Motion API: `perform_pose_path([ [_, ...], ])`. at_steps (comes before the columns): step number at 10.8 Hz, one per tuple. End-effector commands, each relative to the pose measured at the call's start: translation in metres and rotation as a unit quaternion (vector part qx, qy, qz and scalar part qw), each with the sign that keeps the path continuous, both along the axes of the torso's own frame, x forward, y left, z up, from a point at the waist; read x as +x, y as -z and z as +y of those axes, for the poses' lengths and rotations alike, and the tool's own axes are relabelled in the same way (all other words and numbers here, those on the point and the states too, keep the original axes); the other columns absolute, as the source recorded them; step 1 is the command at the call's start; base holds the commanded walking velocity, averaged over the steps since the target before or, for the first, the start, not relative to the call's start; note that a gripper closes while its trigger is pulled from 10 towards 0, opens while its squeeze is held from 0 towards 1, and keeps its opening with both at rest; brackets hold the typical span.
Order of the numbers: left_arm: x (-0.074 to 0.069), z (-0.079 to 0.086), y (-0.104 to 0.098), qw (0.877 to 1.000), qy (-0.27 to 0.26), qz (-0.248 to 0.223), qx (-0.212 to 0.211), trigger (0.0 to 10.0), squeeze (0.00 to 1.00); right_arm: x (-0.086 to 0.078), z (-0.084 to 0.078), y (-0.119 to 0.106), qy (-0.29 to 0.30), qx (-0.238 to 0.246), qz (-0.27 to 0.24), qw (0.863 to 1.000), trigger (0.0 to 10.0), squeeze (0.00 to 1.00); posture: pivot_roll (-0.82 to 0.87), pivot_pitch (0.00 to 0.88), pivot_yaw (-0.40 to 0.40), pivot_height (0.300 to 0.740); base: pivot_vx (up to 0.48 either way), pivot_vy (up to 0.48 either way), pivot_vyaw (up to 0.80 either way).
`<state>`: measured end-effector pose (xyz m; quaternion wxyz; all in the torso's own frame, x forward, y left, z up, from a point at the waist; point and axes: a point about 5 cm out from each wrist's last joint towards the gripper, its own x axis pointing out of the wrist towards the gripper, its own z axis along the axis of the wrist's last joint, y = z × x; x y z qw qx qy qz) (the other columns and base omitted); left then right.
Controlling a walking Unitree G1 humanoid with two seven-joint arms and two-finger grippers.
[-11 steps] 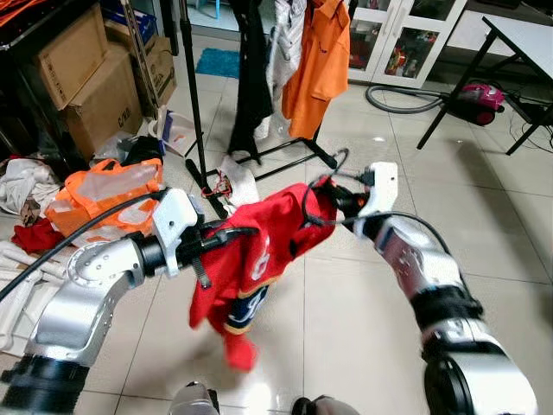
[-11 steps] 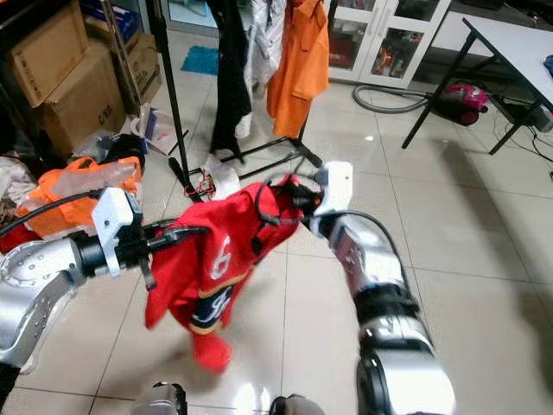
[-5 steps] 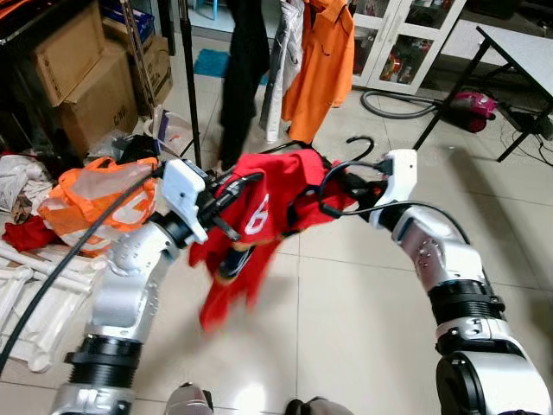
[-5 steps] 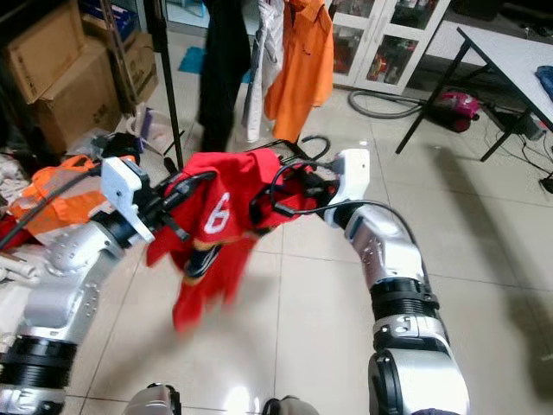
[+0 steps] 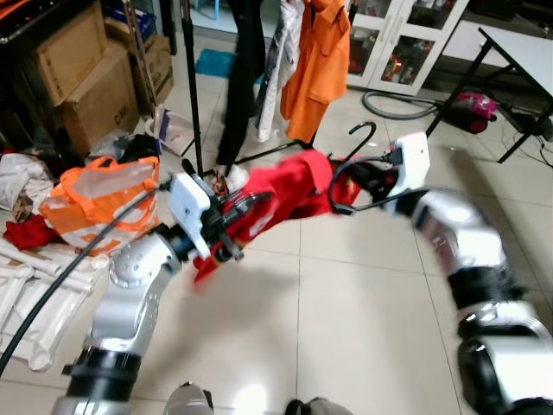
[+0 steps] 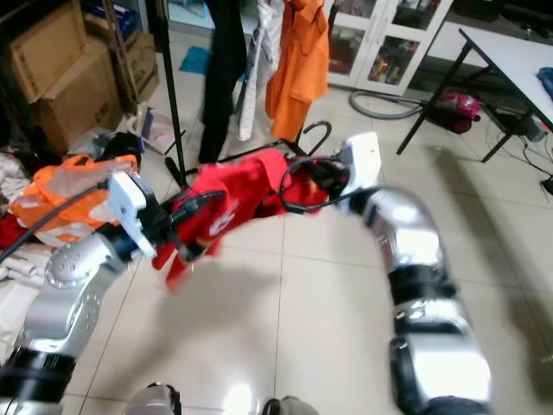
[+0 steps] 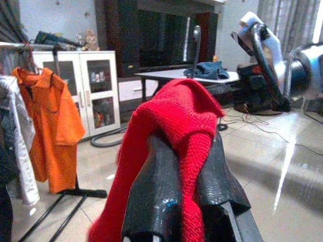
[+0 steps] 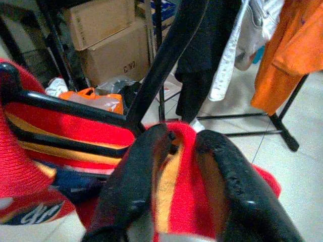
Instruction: Hang hanger
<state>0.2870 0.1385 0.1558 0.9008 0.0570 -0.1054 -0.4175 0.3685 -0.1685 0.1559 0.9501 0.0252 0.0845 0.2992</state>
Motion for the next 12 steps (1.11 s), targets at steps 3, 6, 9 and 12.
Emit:
perform_pose_path([
  [3, -0.009, -0.028, -0.003, 0.998, 0.063, -0.009, -0.007, 10.0, 0.00, 0.001, 0.021, -0.020, -0.087, -0.006, -0.039, 0.995, 10.0, 1.00, 0.08, 0.079, -0.151, 0.740, 0.000, 0.000, 0.00],
  [6, -0.010, -0.032, -0.002, 0.998, 0.067, -0.004, -0.018, 10.0, 0.00, 0.005, 0.017, -0.033, -0.061, 0.063, -0.049, 0.995, 10.0, 0.00, 0.08, 0.080, -0.149, 0.740, 0.000, 0.000, 0.00],
  [9, -0.011, -0.031, -0.002, 0.997, 0.070, -0.002, -0.016, 10.0, 0.00, 0.012, -0.009, -0.047, 0.012, 0.126, -0.065, 0.990, 10.0, 0.00, 0.08, 0.079, -0.137, 0.740, 0.000, 0.000, 0.00],
  [12, -0.019, -0.024, -0.005, 0.992, 0.126, 0.021, -0.004, 10.0, 0.00, 0.010, -0.033, -0.040, -0.008, 0.037, -0.065, 0.997, 10.0, 0.00, 0.08, 0.081, -0.133, 0.740, 0.000, 0.000, 0.00],
])
